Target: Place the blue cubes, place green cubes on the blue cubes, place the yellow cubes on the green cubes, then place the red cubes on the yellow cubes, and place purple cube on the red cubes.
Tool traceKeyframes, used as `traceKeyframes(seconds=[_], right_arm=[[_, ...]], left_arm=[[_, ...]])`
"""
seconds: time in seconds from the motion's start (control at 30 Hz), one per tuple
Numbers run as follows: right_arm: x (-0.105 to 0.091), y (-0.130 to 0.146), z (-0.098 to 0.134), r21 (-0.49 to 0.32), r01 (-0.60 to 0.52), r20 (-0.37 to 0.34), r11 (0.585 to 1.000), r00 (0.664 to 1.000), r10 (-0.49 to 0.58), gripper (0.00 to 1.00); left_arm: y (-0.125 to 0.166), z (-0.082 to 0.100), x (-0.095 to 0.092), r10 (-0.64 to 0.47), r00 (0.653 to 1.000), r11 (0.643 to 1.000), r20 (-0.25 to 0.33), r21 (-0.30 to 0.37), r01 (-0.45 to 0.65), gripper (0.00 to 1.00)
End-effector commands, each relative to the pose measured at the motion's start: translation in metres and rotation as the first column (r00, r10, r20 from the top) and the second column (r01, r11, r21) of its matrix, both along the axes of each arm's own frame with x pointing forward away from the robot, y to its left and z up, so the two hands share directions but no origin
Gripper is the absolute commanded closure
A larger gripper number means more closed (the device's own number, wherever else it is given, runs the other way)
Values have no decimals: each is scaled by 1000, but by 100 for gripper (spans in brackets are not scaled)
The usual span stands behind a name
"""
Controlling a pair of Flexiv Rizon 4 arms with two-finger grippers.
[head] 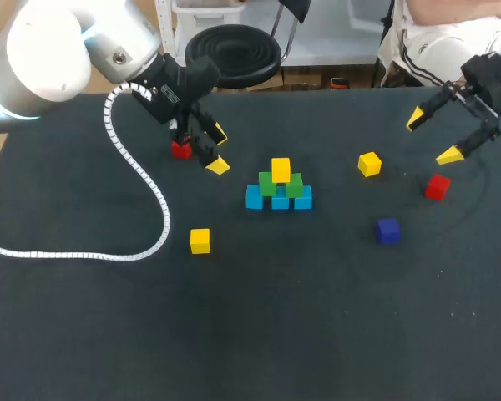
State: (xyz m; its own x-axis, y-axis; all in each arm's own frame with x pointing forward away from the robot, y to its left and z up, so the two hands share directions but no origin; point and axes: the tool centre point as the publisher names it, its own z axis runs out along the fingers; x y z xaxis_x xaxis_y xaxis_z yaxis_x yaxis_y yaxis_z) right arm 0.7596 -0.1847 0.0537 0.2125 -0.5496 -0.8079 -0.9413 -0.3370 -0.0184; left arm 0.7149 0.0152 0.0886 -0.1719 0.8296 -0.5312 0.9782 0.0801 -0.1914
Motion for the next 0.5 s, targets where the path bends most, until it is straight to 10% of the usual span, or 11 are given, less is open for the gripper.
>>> traceKeyframes(seconds=[0.03, 0.5], right_arm=[[-5, 16, -8, -9, -5, 9, 1000, 1000, 5, 0], [3, 63, -15, -88, -124, -13, 988, 992, 124, 0]], left_arm=[[1, 0, 0, -2, 1000, 1000, 1, -1, 2, 0], [1, 0, 0, -2, 1000, 1000, 1, -1, 2, 0]])
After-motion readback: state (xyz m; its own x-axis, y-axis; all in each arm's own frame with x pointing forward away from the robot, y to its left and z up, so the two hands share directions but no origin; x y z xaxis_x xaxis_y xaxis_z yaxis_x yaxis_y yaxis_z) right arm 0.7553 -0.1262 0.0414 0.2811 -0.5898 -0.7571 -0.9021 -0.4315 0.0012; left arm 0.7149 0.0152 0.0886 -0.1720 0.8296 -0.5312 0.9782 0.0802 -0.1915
